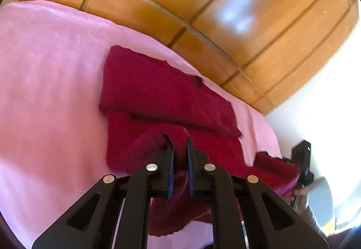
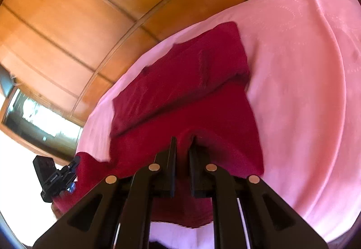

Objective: Fold small clothes

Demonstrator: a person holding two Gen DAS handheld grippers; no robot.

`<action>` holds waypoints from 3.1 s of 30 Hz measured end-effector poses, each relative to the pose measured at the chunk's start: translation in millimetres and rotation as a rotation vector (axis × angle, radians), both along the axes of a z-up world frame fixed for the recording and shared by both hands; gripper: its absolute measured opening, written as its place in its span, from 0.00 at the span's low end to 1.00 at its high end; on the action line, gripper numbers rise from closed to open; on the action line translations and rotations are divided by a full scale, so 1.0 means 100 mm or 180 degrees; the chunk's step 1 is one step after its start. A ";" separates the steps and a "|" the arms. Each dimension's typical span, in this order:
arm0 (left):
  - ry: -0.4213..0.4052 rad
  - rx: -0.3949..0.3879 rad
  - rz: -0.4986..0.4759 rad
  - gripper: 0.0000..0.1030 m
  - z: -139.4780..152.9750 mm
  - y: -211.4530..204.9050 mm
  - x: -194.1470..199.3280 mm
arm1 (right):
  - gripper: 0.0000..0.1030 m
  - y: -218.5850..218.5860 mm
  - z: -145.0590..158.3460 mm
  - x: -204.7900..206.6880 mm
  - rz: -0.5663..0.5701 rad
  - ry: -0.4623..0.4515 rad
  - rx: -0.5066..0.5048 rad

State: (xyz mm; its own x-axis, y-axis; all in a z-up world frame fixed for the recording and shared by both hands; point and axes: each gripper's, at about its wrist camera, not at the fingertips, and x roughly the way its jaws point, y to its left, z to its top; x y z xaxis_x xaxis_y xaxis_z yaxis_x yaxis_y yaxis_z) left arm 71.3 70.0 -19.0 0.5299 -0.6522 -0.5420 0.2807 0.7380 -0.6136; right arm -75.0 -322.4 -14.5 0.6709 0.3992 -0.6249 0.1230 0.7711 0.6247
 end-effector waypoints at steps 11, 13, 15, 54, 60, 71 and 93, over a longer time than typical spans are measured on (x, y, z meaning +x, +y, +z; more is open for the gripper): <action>0.0332 -0.0389 0.0674 0.74 -0.17 0.60 0.45 | 0.79 -0.28 -0.06 -0.02 -0.0266 -0.0062 0.0024; 0.0290 -0.0311 0.0473 0.74 -0.21 0.59 0.36 | 0.79 -0.27 -0.12 -0.11 -0.0233 0.0013 -0.0127; 0.0260 -0.0015 0.0239 0.74 -0.29 0.48 0.27 | 0.79 -0.23 -0.24 -0.18 -0.0187 0.0103 -0.0283; -0.0003 0.0482 -0.0081 0.66 -0.25 0.47 -0.68 | 0.59 0.70 0.01 -0.62 0.0756 -0.0004 -0.2377; 0.0048 0.0464 -0.0202 0.48 -0.35 0.33 -0.29 | 0.47 1.10 -0.13 -0.34 0.1163 -0.0150 -0.2967; -0.0260 0.0465 -0.0161 0.08 -0.09 0.38 -0.36 | 0.07 0.59 0.57 -0.33 0.0648 -0.0460 -0.2300; -0.0317 0.1064 0.0167 0.07 -0.07 0.02 1.11 | 0.07 -0.14 0.02 1.75 -0.0165 0.0157 -0.1413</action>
